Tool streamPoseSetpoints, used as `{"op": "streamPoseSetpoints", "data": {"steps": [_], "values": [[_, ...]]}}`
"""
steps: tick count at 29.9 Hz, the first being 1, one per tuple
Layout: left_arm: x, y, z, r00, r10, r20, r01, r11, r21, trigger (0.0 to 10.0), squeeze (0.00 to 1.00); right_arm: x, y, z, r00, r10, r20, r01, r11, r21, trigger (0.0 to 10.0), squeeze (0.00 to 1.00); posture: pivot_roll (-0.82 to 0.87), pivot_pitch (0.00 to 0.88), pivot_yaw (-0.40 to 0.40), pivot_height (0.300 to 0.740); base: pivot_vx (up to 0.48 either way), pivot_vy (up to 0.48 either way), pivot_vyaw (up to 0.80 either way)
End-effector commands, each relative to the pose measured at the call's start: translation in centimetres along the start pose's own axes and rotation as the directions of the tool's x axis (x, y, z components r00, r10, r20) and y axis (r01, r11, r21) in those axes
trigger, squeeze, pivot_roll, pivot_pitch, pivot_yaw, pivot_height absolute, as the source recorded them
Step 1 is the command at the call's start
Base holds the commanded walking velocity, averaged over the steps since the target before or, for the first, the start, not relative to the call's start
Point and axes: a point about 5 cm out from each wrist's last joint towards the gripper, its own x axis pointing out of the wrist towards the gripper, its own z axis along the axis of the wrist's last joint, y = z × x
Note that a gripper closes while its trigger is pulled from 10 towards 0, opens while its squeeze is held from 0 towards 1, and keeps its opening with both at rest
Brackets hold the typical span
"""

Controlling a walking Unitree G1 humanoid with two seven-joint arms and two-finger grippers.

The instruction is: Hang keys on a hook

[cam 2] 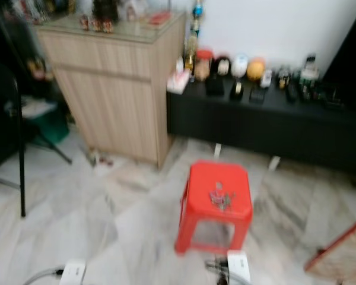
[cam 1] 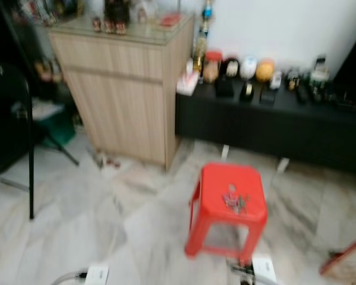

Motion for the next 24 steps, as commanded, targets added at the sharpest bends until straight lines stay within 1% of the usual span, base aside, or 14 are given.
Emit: {"op": "streamPoseSetpoints", "data": {"steps": [1,9,15,18,24], "values": [[0.1,-0.63,0.23,1.0,-0.019,0.004,0.019,1.0,0.017,10.0,0.0,-0.17,-0.98,-0.59,0.999,-0.024,-0.022,0.025,1.0,0.011,10.0,0.0,0.12,0.017,-0.026,0.74,0.311,0.0,0.0],[0.05,-0.47,0.04,1.0,-0.015,-0.002,0.015,1.0,0.018,10.0,0.0,-0.12,-0.91,-0.37,0.999,-0.029,-0.016,0.03,0.999,0.032,10.0,0.0,0.12,0.041,-0.022,0.74,0.312,0.0,0.0],[0.03,-0.26,0.03,1.0,-0.003,-0.001,0.003,1.0,0.013,10.0,0.0,-0.11,-0.97,-0.17,0.999,-0.034,0.0,0.034,0.998,0.054,10.0,0.0,0.12,0.047,-0.022,0.74,0.316,0.0,0.0],[-0.01,0.08,-0.05,1.0,0.005,-0.003,-0.005,1.0,0.008,10.0,0.0,-0.1,-1.11,0.04,0.999,-0.041,0.008,0.04,0.998,0.058,10.0,0.0,0.12,0.053,-0.022,0.74,0.315,0.0,0.0],[-0.01,0.09,-0.07,1.0,0.007,-0.003,-0.007,1.0,0.005,10.0,0.0,-0.09,-1.11,0.15,0.999,-0.04,0.013,0.039,0.997,0.074,10.0,0.0,0.12,0.054,-0.023,0.74,0.316,0.0,0.0]]}}
